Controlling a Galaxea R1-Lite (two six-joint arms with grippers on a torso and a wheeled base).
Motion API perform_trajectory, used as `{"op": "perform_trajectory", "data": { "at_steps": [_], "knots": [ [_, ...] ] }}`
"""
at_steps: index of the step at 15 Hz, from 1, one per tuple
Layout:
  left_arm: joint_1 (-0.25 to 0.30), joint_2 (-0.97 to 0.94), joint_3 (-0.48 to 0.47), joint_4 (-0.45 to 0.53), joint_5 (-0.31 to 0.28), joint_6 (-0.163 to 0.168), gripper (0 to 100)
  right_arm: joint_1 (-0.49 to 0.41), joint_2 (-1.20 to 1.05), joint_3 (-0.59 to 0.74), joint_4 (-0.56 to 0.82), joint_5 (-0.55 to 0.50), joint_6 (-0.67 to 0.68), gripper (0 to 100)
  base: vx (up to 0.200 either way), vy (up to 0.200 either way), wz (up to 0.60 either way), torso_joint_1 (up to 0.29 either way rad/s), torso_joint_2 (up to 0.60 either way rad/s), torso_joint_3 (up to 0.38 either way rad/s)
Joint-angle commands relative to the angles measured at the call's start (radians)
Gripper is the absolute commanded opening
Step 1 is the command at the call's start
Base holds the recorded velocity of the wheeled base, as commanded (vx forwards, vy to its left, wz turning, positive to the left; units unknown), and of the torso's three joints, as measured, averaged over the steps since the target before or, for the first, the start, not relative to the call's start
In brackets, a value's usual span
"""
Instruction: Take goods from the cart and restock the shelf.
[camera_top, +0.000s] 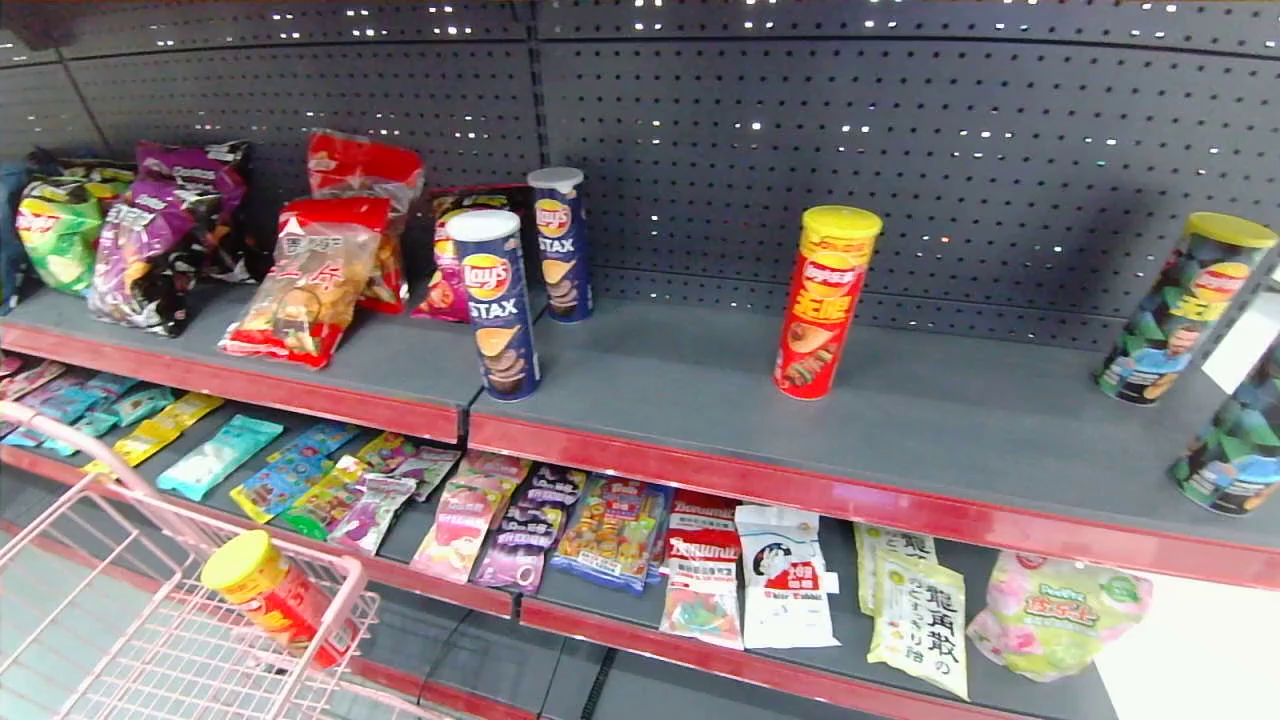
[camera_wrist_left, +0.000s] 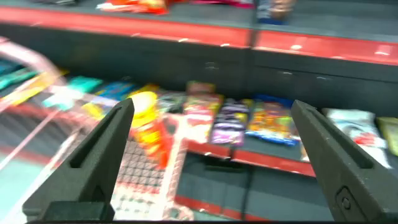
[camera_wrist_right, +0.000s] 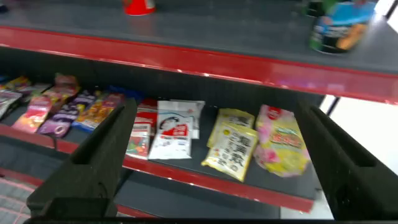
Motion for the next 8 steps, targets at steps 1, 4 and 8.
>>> {"op": "perform_trajectory", "data": {
  "at_steps": [1,4,8],
  "knots": [
    [0.000,0.001,0.000,0.000,0.000,0.000,100,0.000,0.001,0.000,0.000,0.000,0.000,100,0.000,0.000,0.60,0.002,0.00,0.002],
    [0.000,0.001,0.000,0.000,0.000,0.000,100,0.002,0.001,0.000,0.000,0.000,0.001,100,0.000,0.000,0.60,-0.004,0.00,0.001],
    [0.000,0.001,0.000,0.000,0.000,-0.002,100,0.000,0.001,0.000,0.000,0.000,0.001,100,0.000,0.000,0.30,0.001,0.00,0.001]
  ]
}}
